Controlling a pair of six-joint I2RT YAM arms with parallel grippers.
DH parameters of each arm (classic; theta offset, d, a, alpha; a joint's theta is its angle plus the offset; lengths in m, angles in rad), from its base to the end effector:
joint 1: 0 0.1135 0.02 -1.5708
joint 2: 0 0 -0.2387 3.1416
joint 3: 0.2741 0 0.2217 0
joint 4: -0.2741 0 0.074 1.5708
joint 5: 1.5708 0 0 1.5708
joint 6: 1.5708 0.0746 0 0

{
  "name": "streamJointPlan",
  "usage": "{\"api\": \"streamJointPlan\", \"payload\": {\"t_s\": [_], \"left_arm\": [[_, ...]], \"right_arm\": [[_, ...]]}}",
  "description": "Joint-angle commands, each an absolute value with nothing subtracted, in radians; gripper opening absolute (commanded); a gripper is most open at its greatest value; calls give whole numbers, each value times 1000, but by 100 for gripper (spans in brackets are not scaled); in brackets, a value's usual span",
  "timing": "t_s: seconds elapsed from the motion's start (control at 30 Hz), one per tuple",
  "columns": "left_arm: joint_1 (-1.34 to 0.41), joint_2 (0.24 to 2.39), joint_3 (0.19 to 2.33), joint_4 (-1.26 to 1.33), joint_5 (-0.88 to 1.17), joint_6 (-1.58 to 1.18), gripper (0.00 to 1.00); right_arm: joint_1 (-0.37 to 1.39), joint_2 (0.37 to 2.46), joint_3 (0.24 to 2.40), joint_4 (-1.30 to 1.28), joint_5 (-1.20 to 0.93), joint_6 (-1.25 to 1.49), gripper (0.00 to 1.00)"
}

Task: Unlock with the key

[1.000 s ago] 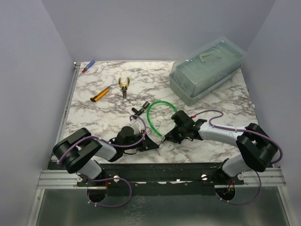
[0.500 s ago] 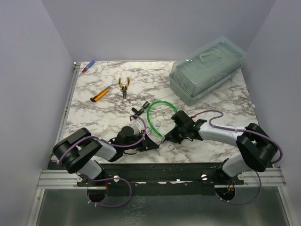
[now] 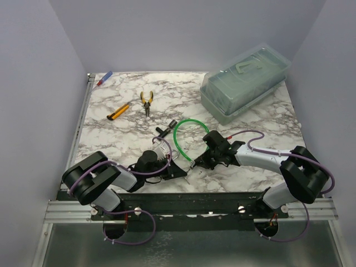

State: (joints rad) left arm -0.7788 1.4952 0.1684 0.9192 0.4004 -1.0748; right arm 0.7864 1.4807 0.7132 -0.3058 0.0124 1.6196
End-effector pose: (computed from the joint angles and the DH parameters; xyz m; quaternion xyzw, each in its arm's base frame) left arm 0.1524 -0.1912 0.1023 -0.0127 0.8261 -0.5303 0.1904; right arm 0.1876 0.1867 0.1156 0.3936 0.8857 0.2276 0.0941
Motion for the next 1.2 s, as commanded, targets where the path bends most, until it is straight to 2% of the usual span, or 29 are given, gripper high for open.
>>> {"api": "streamJointPlan", "payload": {"t_s": [0.0,1.17], "left_arm": [[-773,1478,151,954,383,-1072,0],[-774,1444,137,977,388,-1095,0]], "right_arm": [[790,1449,715,-266,6,1629,0],[790,1494,720,-246,-6,1603,0]]}}
